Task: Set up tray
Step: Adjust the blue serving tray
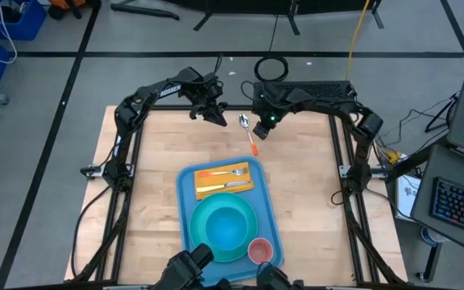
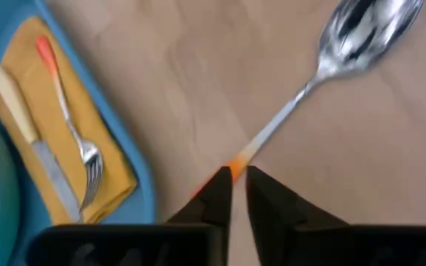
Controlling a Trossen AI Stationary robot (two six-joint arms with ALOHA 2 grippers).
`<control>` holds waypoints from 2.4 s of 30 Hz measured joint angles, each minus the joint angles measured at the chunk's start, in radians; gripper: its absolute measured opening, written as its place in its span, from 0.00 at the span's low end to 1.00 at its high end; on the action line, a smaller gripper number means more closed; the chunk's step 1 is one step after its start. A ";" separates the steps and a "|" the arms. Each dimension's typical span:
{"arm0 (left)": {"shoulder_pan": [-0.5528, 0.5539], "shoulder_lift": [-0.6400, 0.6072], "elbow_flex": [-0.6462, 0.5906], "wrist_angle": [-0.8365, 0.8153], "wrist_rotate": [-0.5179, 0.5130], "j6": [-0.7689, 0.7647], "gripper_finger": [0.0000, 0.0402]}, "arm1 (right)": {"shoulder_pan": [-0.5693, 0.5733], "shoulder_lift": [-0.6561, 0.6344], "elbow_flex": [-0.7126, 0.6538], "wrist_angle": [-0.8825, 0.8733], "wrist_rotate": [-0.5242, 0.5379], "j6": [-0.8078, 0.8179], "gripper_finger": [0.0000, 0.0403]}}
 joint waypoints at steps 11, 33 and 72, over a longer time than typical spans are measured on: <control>0.000 0.000 0.000 0.000 -0.024 0.005 0.08 | -0.001 0.082 0.046 -0.073 -0.097 -0.043 0.50; -0.006 -0.001 0.000 0.000 -0.024 0.010 0.08 | -0.073 0.087 0.096 -0.034 -0.306 0.021 0.19; -0.008 -0.001 0.000 0.008 -0.051 0.012 0.08 | -0.124 0.162 0.097 -0.163 -0.387 -0.146 0.00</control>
